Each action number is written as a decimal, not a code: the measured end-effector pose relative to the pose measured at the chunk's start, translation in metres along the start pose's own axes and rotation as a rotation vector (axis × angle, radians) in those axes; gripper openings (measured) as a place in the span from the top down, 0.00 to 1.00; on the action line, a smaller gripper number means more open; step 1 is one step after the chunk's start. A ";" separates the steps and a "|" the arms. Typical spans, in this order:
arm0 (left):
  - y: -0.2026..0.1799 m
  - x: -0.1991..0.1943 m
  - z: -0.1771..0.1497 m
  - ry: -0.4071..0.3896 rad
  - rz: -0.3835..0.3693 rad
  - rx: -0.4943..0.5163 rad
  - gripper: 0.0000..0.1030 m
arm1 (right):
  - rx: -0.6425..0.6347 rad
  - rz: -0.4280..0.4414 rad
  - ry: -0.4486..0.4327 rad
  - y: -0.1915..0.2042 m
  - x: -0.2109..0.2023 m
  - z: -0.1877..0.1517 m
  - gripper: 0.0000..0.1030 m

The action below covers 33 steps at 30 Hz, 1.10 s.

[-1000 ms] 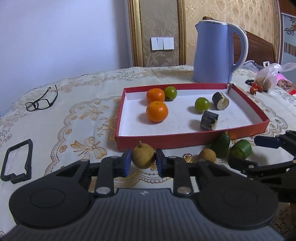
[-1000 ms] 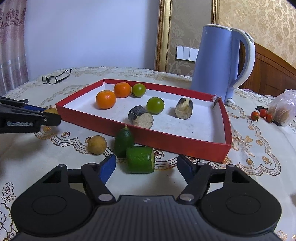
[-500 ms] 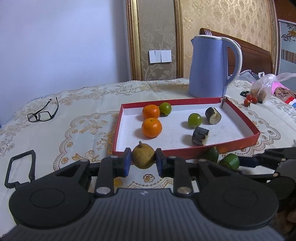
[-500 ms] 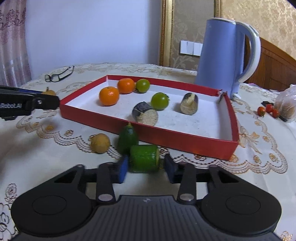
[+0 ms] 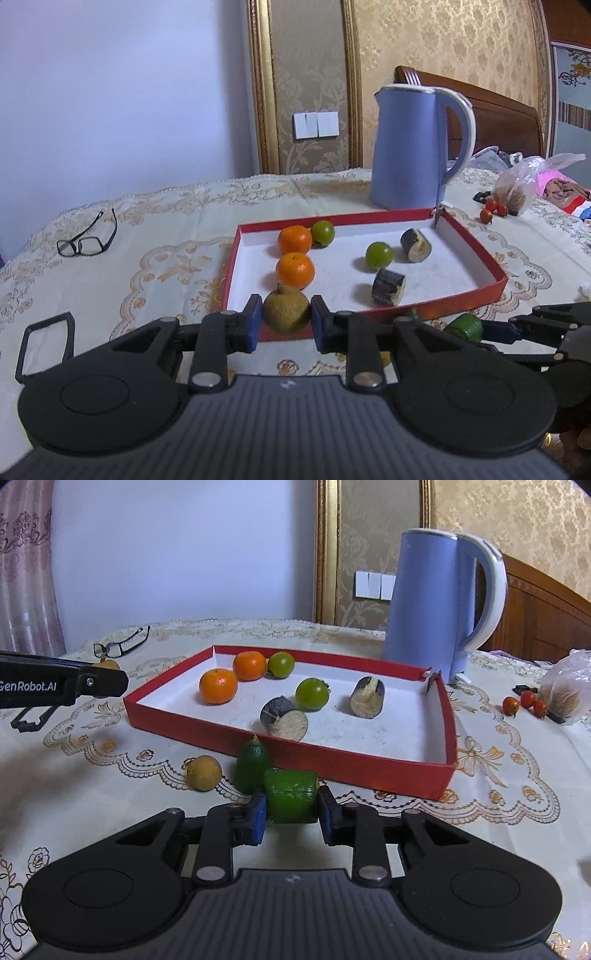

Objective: Organize fruits
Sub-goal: 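Carry the pear toward the box with the left gripper while the right gripper grasps the cucumber chunk, then lower the pear into the box with the left gripper while the right gripper lifts the cucumber chunk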

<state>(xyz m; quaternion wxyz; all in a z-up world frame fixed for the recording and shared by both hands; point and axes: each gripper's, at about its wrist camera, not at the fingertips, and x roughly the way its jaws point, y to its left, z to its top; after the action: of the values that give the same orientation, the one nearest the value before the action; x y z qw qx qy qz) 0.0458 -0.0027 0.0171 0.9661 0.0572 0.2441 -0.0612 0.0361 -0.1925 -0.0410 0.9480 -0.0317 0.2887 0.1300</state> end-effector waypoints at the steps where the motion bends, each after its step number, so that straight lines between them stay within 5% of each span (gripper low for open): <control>1: -0.002 0.000 0.002 -0.004 -0.002 0.005 0.76 | 0.003 0.000 -0.004 -0.001 -0.002 0.000 0.73; 9: -0.020 0.017 0.020 -0.009 0.003 0.052 0.76 | 0.019 -0.002 -0.030 -0.008 -0.013 0.002 0.73; 33: -0.033 0.099 0.060 0.033 0.115 -0.014 0.76 | 0.020 -0.031 -0.088 -0.018 -0.031 0.011 0.73</control>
<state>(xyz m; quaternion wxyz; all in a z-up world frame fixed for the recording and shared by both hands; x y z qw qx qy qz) 0.1552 -0.0524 0.0197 0.9643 0.0654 0.2565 -0.0031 0.0217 -0.2151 -0.0150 0.9620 -0.0209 0.2476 0.1134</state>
